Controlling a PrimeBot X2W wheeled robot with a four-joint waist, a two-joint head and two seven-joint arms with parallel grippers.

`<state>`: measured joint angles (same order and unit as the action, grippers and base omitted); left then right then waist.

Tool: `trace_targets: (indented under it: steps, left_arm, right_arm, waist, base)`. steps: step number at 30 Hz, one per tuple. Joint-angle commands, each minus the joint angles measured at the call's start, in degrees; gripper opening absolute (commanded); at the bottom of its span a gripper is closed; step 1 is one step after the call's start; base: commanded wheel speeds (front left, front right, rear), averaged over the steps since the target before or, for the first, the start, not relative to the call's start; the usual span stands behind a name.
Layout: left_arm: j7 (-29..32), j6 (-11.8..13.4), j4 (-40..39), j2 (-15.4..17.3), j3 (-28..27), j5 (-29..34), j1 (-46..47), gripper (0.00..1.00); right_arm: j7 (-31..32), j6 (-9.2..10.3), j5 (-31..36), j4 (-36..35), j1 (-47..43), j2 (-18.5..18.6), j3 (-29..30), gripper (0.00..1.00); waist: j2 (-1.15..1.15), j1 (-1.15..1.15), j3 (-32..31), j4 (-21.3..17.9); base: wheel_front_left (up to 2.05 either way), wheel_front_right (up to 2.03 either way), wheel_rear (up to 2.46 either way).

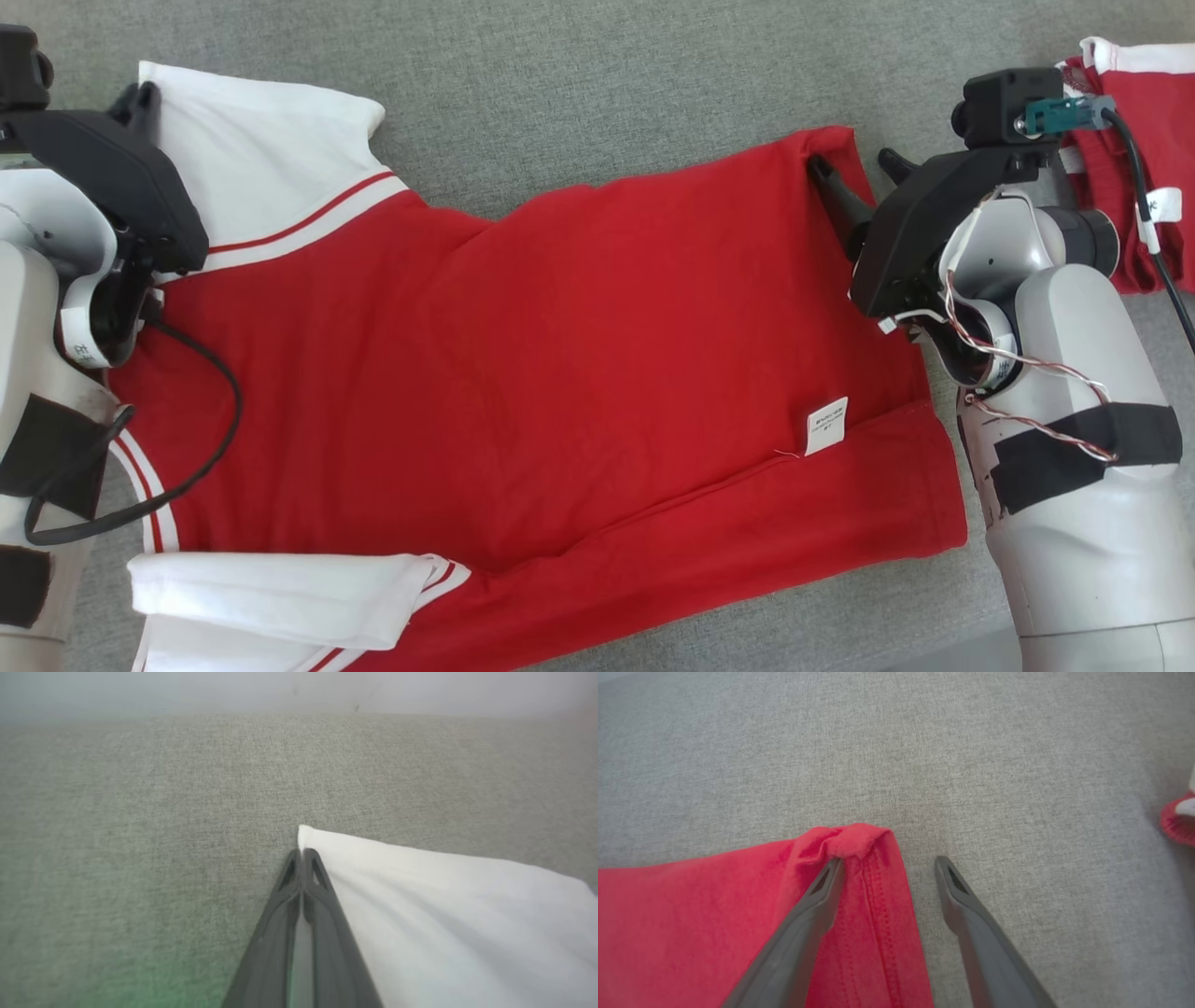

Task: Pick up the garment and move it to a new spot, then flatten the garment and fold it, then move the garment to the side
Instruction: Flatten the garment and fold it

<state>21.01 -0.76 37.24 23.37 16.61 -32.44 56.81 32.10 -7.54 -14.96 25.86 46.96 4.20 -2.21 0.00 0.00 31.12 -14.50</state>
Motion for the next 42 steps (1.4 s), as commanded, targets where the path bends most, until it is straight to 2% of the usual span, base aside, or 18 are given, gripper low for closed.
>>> trace_targets:
  steps: [1, 2, 3, 7, 13, 20, 28, 35, 42]
  left_arm:
    - [1.43, -0.13, 1.58, -0.62, 0.81, -0.8, -2.98, 0.0]
    - [1.44, -0.2, 1.64, -0.67, 0.98, -0.8, -3.19, 0.0]
    - [1.01, -0.34, 1.55, -0.74, 0.97, -0.99, -3.32, 0.0]
    - [-0.31, -0.76, 1.38, -0.97, 1.17, -1.09, -3.29, 0.0]
    - [-4.93, -0.92, 0.83, -1.46, 1.23, -0.09, -3.04, 0.0]
    - [-17.17, -1.48, -0.99, -3.7, 0.98, 0.72, -5.24, 0.0]
    - [-27.87, -2.06, -5.59, -5.44, 1.92, 1.98, -10.92, 0.0]
    - [-32.62, -1.44, -12.75, -6.01, 3.34, 2.86, -19.3, 0.0]
    - [-34.71, -0.16, -20.55, -6.25, 2.71, 1.62, -29.0, 0.0]
  right_arm:
    - [0.0, 0.13, 0.23, 0.6, 0.36, 0.04, -0.26, 0.93]
    - [0.07, 0.14, 0.1, 1.02, 0.54, 0.13, -0.47, 0.62]
    - [0.08, 0.13, -0.11, 1.41, 0.76, 0.21, -0.66, 0.45]
    - [-0.26, 0.14, -0.87, 2.94, 1.79, 0.6, -1.23, 0.0]
    - [-2.98, 0.13, -0.3, 4.14, 2.78, 1.31, -1.58, 0.0]
    - [-6.58, 0.14, -1.23, 4.02, 1.17, 2.46, -2.57, 0.0]
    - [-10.61, 0.13, -2.2, -0.23, -3.49, 4.79, -2.36, 0.0]
    - [-15.59, 0.13, -1.4, -4.58, -10.29, 6.81, -0.76, 0.0]
    - [-24.13, 0.14, -0.35, -6.07, -16.33, 7.48, 0.48, 0.0]
  waist:
    - [0.0, 0.0, 0.0, 0.01]
    - [0.0, 0.0, -0.02, 0.0]
    - [0.0, 0.0, -0.04, -0.02]
    - [0.0, 0.0, -0.15, 0.07]
    - [0.0, 0.0, -0.69, 0.66]
    - [0.0, 0.0, -3.32, 2.3]
    - [0.0, 0.0, -6.51, 4.45]
    - [0.0, 0.0, -9.14, 6.44]
    - [0.0, 0.0, -11.1, 7.67]
  base:
    - [0.0, 0.0, 0.0]
    - [0.0, 0.0, 0.0]
    - [0.0, 0.0, 0.0]
    - [0.0, 0.0, 0.0]
    - [0.0, 0.0, 0.0]
    - [0.0, 0.0, 0.0]
    - [0.0, 0.0, 0.0]
    - [0.0, 0.0, 0.0]
    - [0.0, 0.0, 0.0]
